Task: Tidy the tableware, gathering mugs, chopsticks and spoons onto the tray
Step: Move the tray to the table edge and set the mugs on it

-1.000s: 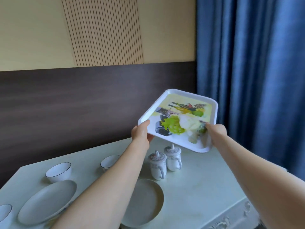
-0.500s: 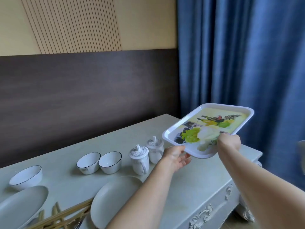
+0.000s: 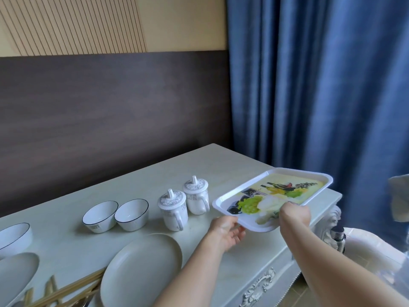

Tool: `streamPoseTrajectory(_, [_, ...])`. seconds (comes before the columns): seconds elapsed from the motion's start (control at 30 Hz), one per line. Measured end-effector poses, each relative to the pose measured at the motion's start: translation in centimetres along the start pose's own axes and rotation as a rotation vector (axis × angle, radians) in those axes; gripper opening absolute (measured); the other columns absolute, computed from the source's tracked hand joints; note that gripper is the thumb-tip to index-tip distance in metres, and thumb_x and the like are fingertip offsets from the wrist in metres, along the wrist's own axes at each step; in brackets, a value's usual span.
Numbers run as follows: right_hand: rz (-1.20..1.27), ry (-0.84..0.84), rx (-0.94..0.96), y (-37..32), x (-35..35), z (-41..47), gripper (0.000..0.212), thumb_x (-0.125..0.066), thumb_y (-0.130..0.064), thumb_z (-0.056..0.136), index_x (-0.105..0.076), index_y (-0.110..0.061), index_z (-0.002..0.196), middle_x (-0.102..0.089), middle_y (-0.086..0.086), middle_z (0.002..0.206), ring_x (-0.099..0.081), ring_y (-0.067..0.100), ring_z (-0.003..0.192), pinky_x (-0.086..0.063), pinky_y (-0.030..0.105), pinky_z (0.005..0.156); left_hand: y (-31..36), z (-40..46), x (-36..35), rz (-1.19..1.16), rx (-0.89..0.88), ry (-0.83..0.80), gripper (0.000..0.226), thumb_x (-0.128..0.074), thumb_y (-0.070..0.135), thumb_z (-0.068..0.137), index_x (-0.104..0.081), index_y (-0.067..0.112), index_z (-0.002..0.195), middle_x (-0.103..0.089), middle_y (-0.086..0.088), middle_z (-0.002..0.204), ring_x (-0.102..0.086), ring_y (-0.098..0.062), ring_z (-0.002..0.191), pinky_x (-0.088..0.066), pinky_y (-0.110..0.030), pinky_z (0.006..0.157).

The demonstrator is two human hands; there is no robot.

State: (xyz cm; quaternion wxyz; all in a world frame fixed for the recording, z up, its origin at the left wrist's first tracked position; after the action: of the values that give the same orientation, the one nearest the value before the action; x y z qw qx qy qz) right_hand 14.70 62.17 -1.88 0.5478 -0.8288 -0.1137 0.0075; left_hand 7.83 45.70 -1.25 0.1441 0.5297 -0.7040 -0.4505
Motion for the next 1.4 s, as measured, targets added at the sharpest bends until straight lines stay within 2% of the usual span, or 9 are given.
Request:
streamPoseTrajectory(0.1, [0.000,-0.021,-0.013,1.1,-0.6,0.3,0.031,-0.046,-0.007,0.093,-0.051,0.005,0.120,-0.050,0.016,0.096,-0.048,0.031,0.086,-0.037,0.033,0.077,-0.4,0.3,0.6,-0.004,0.007,0.020,0.014,-0.047,-0.001,0.093,-0.056,0.004,0.084,-0.061,-0.010,0.081,-0.056,-0.018,0.064,-0.044,-0.024,0.047])
streamPoseTrajectory(0.2, [-0.049,0.060,-0.018,1.8,-0.6,-0.3,0.031,-0.048,-0.011,0.093,-0.052,0.003,0.121,-0.060,0.022,0.111,-0.057,0.041,0.102,-0.042,0.038,0.083,-0.8,0.4,1.3,-0.014,0.012,0.035,0.015,-0.048,-0.003,0.093,-0.056,0.003,0.082,-0.061,-0.011,0.080,-0.055,-0.019,0.065,-0.044,-0.026,0.052])
streamPoseTrajectory(0.53, [-0.265,-0.032,-0.037,3.7,-0.7,0.8,0.033,-0.044,-0.009,0.094,-0.048,0.001,0.125,-0.060,0.024,0.117,-0.058,0.039,0.106,-0.041,0.037,0.074,-2.1,1.5,2.0,0.010,0.033,0.084,0.014,-0.051,0.000,0.093,-0.055,0.005,0.080,-0.059,-0.010,0.074,-0.054,-0.015,0.061,-0.041,-0.016,0.038])
streamPoseTrajectory(0.73, [-0.590,-0.185,-0.018,4.5,-0.2,2.8,0.021,-0.040,-0.005,0.088,-0.057,0.003,0.078,-0.060,0.018,0.076,-0.064,0.032,0.075,-0.049,0.033,0.063,-3.0,1.8,2.1,0.047,0.029,0.103,0.016,-0.050,-0.001,0.092,-0.056,0.005,0.078,-0.062,-0.003,0.047,-0.057,-0.009,0.039,-0.042,-0.015,0.036])
streamPoseTrajectory(0.9, [-0.890,-0.258,0.052,4.1,0.0,2.4,0.036,-0.038,-0.011,0.087,-0.053,-0.003,0.056,-0.057,0.010,0.048,-0.056,0.024,0.056,-0.044,0.028,0.057,-2.9,2.0,2.9,0.100,0.014,0.127,0.018,-0.047,0.001,0.093,-0.055,0.007,0.078,-0.058,-0.006,0.068,-0.058,-0.012,0.050,-0.046,-0.023,0.048])
streamPoseTrajectory(1.03, [-1.174,-0.203,0.181,2.4,0.2,1.4,0.027,-0.039,-0.018,0.090,-0.053,-0.009,0.069,-0.064,0.001,0.078,-0.060,0.018,0.073,-0.047,0.021,0.065,-2.7,2.1,3.6,0.094,0.002,0.101,0.021,-0.041,-0.002,0.094,-0.051,0.008,0.078,-0.057,-0.008,0.073,-0.054,-0.017,0.063,-0.045,-0.026,0.060])
streamPoseTrajectory(1.2, [-1.440,-0.152,0.407,-0.9,-2.5,-1.8,0.015,-0.049,-0.006,0.083,-0.058,-0.015,0.090,-0.058,-0.004,0.091,-0.056,0.017,0.078,-0.038,0.019,0.052,-2.9,2.6,3.9,0.104,0.020,0.085,0.019,-0.041,0.000,0.095,-0.055,0.005,0.082,-0.059,-0.009,0.077,-0.055,-0.019,0.067,-0.047,-0.028,0.064])
streamPoseTrajectory(1.33, [-1.252,-0.364,0.613,-1.9,-7.0,-3.9,0.015,-0.044,-0.009,0.087,-0.055,-0.011,0.077,-0.063,0.007,0.094,-0.058,0.025,0.081,-0.045,0.025,0.066,-2.8,3.2,4.3,0.154,0.033,0.087,0.021,-0.043,0.004,0.093,-0.060,0.007,0.082,-0.063,-0.007,0.078,-0.059,-0.018,0.067,-0.049,-0.027,0.064])
streamPoseTrajectory(1.4, [-1.047,-0.540,0.546,-1.8,-9.4,-5.5,0.017,-0.044,-0.006,0.090,-0.054,-0.009,0.076,-0.068,0.013,0.102,-0.065,0.029,0.089,-0.052,0.030,0.075,-2.6,3.6,4.4,0.179,0.037,0.099,0.024,-0.039,0.008,0.096,-0.058,0.009,0.081,-0.062,-0.005,0.079,-0.058,-0.016,0.068,-0.048,-0.026,0.065])
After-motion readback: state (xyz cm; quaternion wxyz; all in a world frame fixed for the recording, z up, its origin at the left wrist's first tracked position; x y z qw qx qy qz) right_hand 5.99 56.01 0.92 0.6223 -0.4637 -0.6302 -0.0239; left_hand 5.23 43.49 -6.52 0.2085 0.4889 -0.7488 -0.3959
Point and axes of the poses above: each hand's wrist, its own z-axis towards the middle knuckle, its own x-axis out of the back of the hand, y = z × x, the point moved 3 cm from there along z, towards the middle knuckle
